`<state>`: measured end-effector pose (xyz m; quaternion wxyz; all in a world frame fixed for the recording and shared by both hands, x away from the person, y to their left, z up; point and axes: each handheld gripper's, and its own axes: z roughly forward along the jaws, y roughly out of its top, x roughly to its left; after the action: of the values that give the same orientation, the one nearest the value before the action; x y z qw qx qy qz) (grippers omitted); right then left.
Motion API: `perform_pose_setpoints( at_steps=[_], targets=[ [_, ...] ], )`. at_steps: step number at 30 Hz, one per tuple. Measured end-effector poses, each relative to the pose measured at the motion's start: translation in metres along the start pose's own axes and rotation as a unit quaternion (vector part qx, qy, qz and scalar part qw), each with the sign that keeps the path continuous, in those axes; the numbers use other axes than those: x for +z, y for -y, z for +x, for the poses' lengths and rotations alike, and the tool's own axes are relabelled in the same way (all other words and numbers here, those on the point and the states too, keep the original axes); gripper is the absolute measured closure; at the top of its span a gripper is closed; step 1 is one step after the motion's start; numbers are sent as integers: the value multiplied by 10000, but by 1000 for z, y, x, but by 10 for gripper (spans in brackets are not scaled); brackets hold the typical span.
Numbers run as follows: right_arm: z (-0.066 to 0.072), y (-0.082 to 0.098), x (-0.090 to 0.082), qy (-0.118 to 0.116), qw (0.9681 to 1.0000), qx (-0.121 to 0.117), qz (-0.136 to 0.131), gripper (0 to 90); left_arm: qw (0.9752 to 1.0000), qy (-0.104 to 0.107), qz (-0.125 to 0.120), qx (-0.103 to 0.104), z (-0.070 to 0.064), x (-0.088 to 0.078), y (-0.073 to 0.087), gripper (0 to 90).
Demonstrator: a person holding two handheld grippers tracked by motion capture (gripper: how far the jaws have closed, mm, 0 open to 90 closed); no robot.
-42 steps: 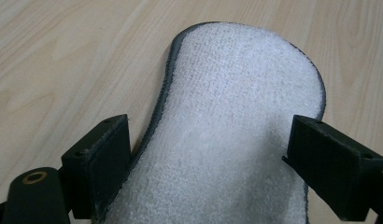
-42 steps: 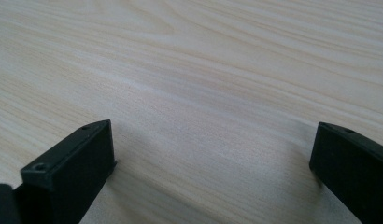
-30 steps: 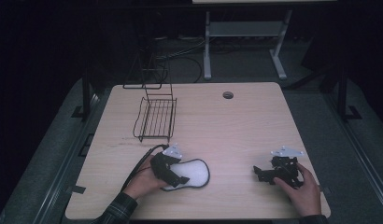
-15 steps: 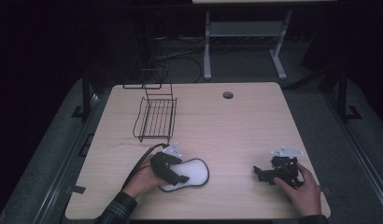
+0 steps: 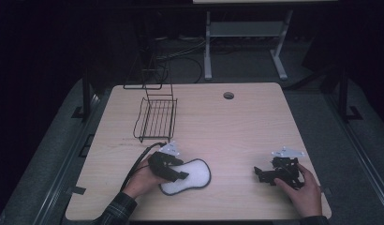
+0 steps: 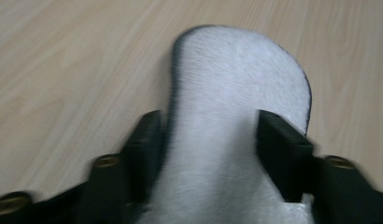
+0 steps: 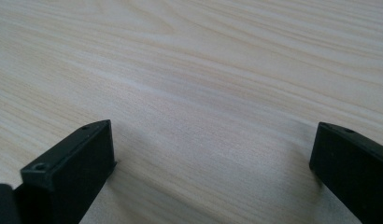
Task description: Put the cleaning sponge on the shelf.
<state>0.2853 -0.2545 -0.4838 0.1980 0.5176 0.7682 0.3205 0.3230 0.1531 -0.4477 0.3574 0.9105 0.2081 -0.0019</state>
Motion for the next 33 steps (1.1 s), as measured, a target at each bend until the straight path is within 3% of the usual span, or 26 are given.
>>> perform_pose_setpoints(
  at_steps=[8,17,33],
  targets=[
    [0,0,0,-1,10000,1,0,0,9998,34,-168,-28,3,-10,-1,709],
    [0,0,0,-1,10000,2,1,0,9992,239,-295,-121,6,-18,-1,859],
    [0,0,0,-1,10000,2,0,0,9957,393,-762,-355,7,-36,-3,891]
  ],
)
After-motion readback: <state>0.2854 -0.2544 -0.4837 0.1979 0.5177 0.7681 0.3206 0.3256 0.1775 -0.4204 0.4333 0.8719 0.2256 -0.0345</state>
